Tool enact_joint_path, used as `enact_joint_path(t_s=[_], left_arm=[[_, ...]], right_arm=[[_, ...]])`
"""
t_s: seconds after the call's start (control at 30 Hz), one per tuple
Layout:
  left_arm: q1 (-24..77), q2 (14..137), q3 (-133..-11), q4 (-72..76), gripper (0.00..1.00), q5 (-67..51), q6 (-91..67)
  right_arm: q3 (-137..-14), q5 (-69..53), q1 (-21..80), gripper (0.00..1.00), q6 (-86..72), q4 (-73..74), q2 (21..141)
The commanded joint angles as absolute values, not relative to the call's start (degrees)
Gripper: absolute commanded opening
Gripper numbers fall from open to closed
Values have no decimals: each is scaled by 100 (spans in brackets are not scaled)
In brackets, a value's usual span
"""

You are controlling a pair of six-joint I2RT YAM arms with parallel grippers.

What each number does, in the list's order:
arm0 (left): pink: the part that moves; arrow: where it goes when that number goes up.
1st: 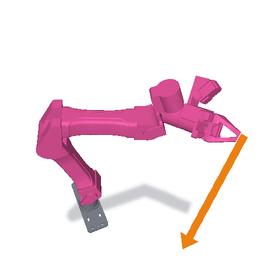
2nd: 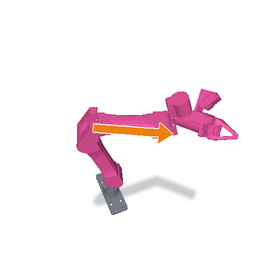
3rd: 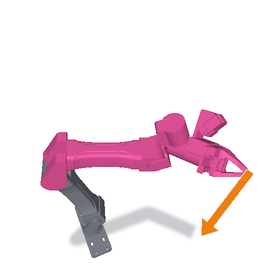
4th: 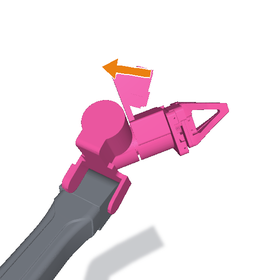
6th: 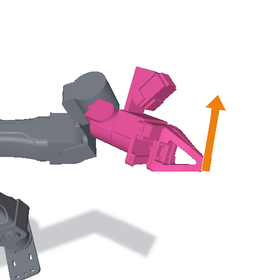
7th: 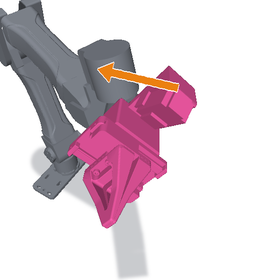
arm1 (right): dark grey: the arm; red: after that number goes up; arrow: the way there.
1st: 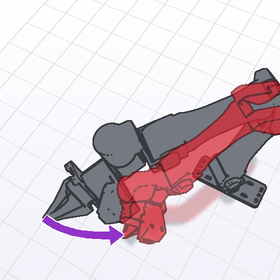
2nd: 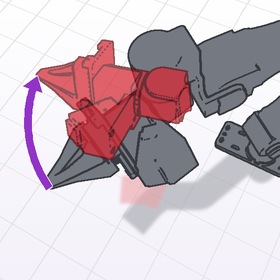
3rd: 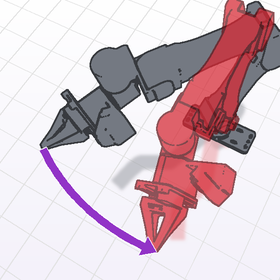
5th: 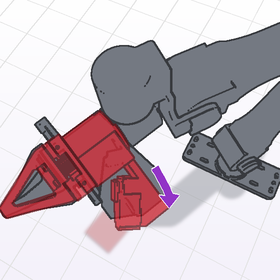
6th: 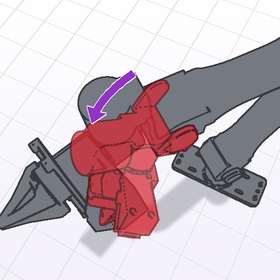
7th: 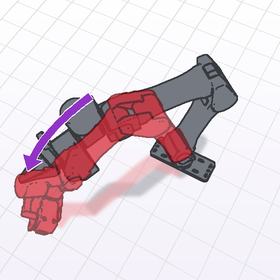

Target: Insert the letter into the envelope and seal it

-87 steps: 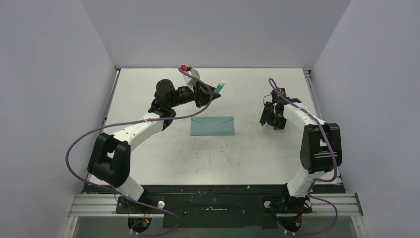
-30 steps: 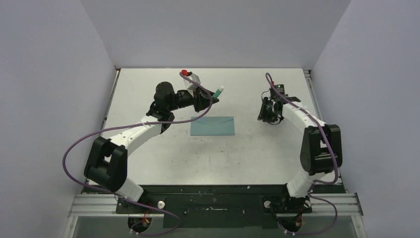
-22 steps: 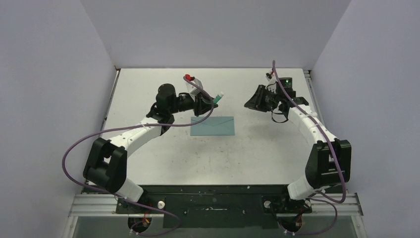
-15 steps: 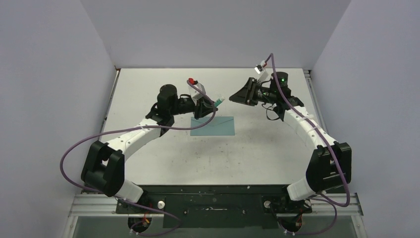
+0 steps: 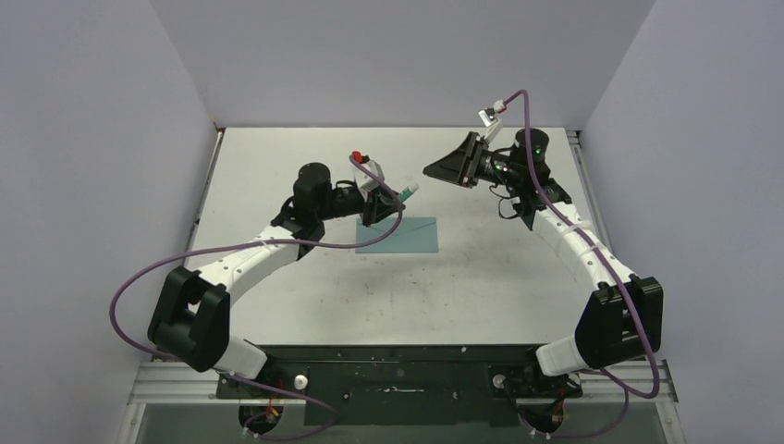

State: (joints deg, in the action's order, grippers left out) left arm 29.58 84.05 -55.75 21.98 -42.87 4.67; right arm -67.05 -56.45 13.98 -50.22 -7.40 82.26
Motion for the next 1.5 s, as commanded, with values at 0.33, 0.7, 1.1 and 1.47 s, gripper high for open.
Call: enact_joint_path(t_s=[0.33,0.7,1.1,1.47], left_arm=[[2979,8179,-5488,2886,0,-4101,163],[2988,8135,-5493,2970,0,-4165,53],[2988,8197,-5543,2997,0,-4113,35],[2988,8274,-5634,3033,0,-4158,35]], right_arm=[[-6952,-5628,1636,5,-4156,300,8048],[-6767,-5564,1675,5,-4750,-515,7957],[-6642,-5670,1616,5,-5041,-957,7937],[-6701,-5882,1680,5,-4939,-806,8065]])
